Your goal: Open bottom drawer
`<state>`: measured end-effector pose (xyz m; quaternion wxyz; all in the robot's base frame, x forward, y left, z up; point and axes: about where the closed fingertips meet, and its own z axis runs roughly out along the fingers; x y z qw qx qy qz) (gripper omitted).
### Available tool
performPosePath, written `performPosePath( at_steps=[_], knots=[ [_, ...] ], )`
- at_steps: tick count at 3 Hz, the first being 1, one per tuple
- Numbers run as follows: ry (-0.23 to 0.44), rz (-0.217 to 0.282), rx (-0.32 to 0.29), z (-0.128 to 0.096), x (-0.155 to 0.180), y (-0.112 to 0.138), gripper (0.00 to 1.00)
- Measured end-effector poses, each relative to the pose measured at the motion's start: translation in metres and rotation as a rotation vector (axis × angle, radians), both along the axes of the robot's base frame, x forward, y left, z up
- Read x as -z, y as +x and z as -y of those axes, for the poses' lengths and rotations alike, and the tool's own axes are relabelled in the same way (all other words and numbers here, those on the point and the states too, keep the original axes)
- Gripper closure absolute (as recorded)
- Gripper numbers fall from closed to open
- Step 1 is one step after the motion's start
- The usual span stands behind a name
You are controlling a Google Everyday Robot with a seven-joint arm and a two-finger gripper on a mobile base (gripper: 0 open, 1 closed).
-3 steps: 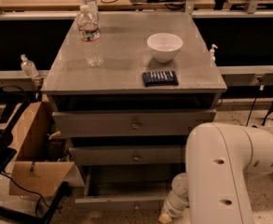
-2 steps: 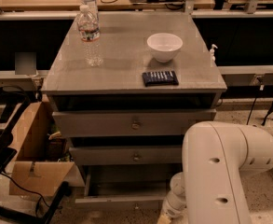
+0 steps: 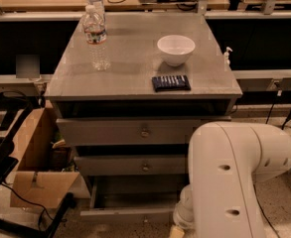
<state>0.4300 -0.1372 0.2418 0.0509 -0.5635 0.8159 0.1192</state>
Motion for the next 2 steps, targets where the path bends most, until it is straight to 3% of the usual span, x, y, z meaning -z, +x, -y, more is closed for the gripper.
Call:
performPosePath(
  at_steps=[1, 2],
  knots=[
    [0.001, 0.060, 0.004, -0.0013, -0.0008, 0.0061, 0.00],
    [0.004, 0.062, 0.001, -0.0004, 0.0017, 0.0084, 0.00]
  ],
)
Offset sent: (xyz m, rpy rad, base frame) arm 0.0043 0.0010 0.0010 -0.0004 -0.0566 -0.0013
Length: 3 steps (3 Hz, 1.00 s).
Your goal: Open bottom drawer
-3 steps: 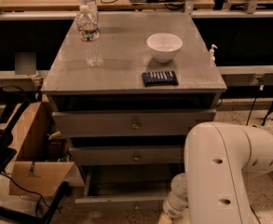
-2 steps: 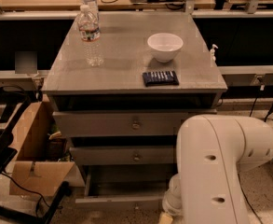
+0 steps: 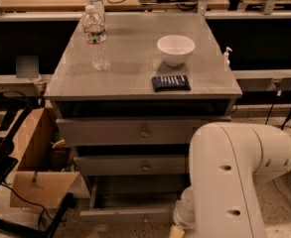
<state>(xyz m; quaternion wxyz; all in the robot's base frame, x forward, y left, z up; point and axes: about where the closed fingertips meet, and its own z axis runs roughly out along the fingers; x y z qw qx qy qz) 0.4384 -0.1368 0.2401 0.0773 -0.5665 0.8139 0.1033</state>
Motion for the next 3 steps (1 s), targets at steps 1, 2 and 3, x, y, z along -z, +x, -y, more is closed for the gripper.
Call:
performPosePath(
  at_steps=[1, 2, 3],
  knots=[
    [0.013, 0.005, -0.012, 0.004, 0.010, 0.007, 0.00],
    [0.035, -0.004, -0.033, 0.010, 0.027, 0.015, 0.00],
    [0.051, -0.025, -0.022, 0.013, 0.042, 0.020, 0.18]
  ],
)
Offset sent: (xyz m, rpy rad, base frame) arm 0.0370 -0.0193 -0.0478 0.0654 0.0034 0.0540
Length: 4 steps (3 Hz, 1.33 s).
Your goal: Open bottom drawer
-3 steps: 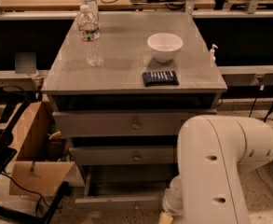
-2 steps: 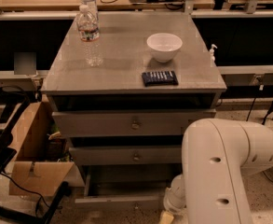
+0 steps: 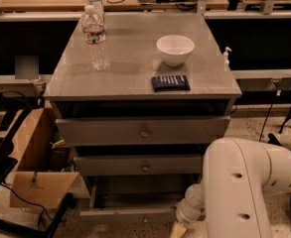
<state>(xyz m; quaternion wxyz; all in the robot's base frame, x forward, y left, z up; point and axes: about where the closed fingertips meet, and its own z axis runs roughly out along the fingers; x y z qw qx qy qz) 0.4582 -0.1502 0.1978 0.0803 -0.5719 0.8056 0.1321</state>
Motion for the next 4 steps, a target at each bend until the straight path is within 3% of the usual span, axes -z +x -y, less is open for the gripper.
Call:
performPosePath(
  at_steps=[3, 4],
  knots=[
    [0.009, -0.016, 0.004, 0.0003, 0.0076, 0.0002, 0.88],
    [0.009, -0.017, 0.004, 0.0002, 0.0071, 0.0002, 1.00]
  ],
)
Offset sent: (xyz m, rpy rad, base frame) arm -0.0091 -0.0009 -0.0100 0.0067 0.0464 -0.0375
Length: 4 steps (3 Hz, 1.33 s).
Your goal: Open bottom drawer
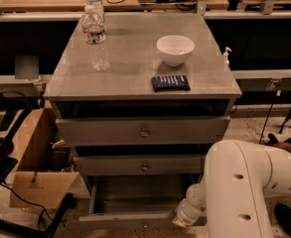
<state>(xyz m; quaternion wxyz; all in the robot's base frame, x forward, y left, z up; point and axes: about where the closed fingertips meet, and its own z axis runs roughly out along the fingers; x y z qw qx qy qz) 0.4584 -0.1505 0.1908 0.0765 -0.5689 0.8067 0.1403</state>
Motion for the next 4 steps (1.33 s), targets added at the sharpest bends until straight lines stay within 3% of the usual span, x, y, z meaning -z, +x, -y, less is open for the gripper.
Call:
performPosePath(
  at_steps=[4],
  knots=[
    [0.004, -0.012, 0.009, -0.0015, -0.0003, -0.0063, 1.00]
  ],
)
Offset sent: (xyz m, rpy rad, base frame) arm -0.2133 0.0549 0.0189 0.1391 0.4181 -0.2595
